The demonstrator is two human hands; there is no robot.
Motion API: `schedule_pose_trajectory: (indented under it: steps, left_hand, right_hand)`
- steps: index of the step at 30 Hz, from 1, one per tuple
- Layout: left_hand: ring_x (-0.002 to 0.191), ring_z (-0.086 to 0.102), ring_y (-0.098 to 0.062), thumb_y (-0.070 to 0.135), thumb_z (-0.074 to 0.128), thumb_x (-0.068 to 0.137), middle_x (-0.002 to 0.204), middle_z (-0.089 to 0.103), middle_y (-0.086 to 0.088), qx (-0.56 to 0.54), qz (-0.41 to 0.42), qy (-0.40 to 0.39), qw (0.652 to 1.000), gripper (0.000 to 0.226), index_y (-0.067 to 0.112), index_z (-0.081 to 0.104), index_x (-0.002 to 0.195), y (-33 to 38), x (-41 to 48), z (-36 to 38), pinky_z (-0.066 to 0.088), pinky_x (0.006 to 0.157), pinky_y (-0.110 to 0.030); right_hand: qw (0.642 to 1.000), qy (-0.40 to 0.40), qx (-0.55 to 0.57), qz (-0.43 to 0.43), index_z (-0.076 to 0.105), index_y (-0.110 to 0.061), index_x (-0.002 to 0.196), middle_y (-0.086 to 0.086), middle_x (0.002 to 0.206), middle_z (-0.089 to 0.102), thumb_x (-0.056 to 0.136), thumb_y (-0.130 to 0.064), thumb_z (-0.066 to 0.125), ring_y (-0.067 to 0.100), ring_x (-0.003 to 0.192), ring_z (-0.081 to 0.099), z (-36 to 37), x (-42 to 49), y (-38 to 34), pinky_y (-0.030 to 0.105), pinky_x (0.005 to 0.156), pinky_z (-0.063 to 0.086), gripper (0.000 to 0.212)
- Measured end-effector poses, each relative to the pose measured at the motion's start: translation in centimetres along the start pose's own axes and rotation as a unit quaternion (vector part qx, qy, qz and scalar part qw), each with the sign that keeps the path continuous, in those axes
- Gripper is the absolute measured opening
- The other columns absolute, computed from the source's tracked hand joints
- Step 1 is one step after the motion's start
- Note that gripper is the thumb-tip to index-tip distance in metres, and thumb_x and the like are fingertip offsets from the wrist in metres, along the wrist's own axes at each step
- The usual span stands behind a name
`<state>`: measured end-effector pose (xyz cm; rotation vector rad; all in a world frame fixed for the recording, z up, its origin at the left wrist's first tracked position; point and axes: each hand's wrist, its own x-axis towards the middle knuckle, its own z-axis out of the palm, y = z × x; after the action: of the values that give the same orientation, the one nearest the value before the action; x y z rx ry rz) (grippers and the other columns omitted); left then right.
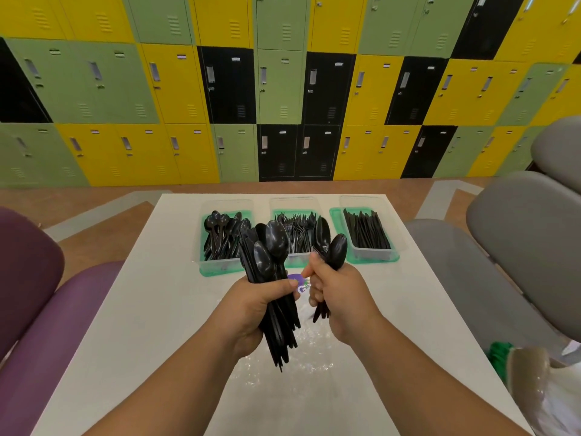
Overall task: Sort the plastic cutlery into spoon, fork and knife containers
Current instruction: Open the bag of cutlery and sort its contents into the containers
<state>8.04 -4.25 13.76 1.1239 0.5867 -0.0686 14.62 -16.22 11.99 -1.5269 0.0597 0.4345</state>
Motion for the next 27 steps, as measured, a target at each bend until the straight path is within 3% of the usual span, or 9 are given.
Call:
schedule_pose_trajectory:
  steps: [4, 7, 11, 13, 16, 20, 23, 27]
  left_hand:
    - [0.076, 0.07, -0.024, 0.004, 0.07, 0.079, 0.084, 0.072, -0.013, 0.023, 0.023, -0.015, 0.999, 0.012, 0.006, 0.071, 0.09, 0.1, -0.2, -0.1, 0.055, 0.066, -0.032]
    - [0.086, 0.072, -0.024, 0.007, 0.072, 0.078, 0.092, 0.075, -0.009, 0.067, 0.065, -0.051, 0.994, 0.022, 0.016, 0.074, 0.098, 0.0, -0.5, 0.0, 0.056, 0.069, -0.03]
    - [0.083, 0.073, -0.022, -0.001, 0.067, 0.08, 0.09, 0.076, -0.009, 0.083, 0.085, -0.074, 0.99, 0.023, 0.015, 0.073, 0.095, 0.0, -1.0, 0.2, 0.057, 0.067, -0.027]
    - [0.084, 0.073, -0.023, -0.002, 0.063, 0.083, 0.092, 0.075, -0.011, 0.062, 0.088, -0.097, 0.989, 0.024, 0.011, 0.071, 0.101, 0.2, -1.1, 0.1, 0.057, 0.066, -0.027]
    - [0.076, 0.073, -0.023, -0.002, 0.06, 0.085, 0.086, 0.075, -0.012, 0.013, 0.079, -0.095, 0.992, 0.019, 0.006, 0.069, 0.099, 0.2, -1.3, 0.0, 0.057, 0.06, -0.025]
    - [0.071, 0.073, -0.026, 0.007, 0.063, 0.084, 0.081, 0.074, -0.016, -0.014, 0.059, -0.066, 0.996, 0.013, 0.01, 0.076, 0.082, 0.1, -1.1, 0.0, 0.057, 0.064, -0.036]
    - [0.071, 0.071, -0.022, 0.008, 0.066, 0.082, 0.079, 0.075, -0.01, 0.014, 0.057, -0.064, 0.996, 0.016, 0.012, 0.077, 0.072, 0.2, -1.0, 0.1, 0.058, 0.067, -0.035]
    - [0.074, 0.066, -0.023, 0.009, 0.069, 0.081, 0.069, 0.073, -0.004, 0.041, 0.046, -0.047, 0.997, 0.013, 0.014, 0.074, 0.071, 0.1, -0.8, 0.1, 0.053, 0.071, -0.035]
  right_hand:
    - [0.999, -0.031, -0.01, -0.018, 0.07, -0.015, 0.091, -0.013, 0.045, 0.046, 0.089, -0.031, 0.065, 0.005, 0.042, 0.039, 0.3, -0.4, -0.4, 0.023, 0.05, 0.033, 0.017]
    - [0.995, -0.065, -0.057, -0.049, 0.065, -0.022, 0.087, -0.015, 0.053, 0.052, 0.074, -0.031, 0.081, 0.003, 0.054, 0.047, 1.0, -0.9, -0.7, 0.018, 0.051, 0.037, 0.022]
    - [0.992, -0.048, -0.088, -0.081, 0.069, -0.023, 0.091, -0.009, 0.081, 0.07, 0.066, -0.025, 0.087, 0.011, 0.084, 0.067, 1.9, -0.9, -0.5, 0.031, 0.079, 0.056, 0.031]
    - [0.993, -0.05, -0.081, -0.075, 0.072, -0.018, 0.096, -0.003, 0.085, 0.074, 0.072, -0.027, 0.082, 0.012, 0.082, 0.07, 1.6, -0.9, -0.7, 0.03, 0.074, 0.057, 0.028]
    - [0.996, -0.053, -0.049, -0.06, 0.072, -0.011, 0.097, -0.005, 0.069, 0.071, 0.083, -0.024, 0.073, 0.002, 0.06, 0.065, 1.2, -0.9, -0.5, 0.019, 0.055, 0.048, 0.019]
    - [0.998, -0.053, -0.011, -0.031, 0.069, -0.012, 0.094, 0.0, 0.076, 0.072, 0.089, -0.035, 0.064, 0.016, 0.075, 0.069, 1.2, -0.5, -0.5, 0.035, 0.071, 0.056, 0.024]
    - [0.999, -0.024, 0.01, -0.03, 0.061, -0.012, 0.081, -0.005, 0.055, 0.056, 0.095, -0.036, 0.054, 0.006, 0.049, 0.053, 1.0, -0.5, -0.9, 0.024, 0.055, 0.042, 0.03]
    - [0.999, 0.009, 0.008, -0.031, 0.062, -0.014, 0.082, -0.01, 0.041, 0.042, 0.089, -0.043, 0.061, 0.012, 0.049, 0.042, 0.8, -0.2, -0.9, 0.028, 0.056, 0.041, 0.029]
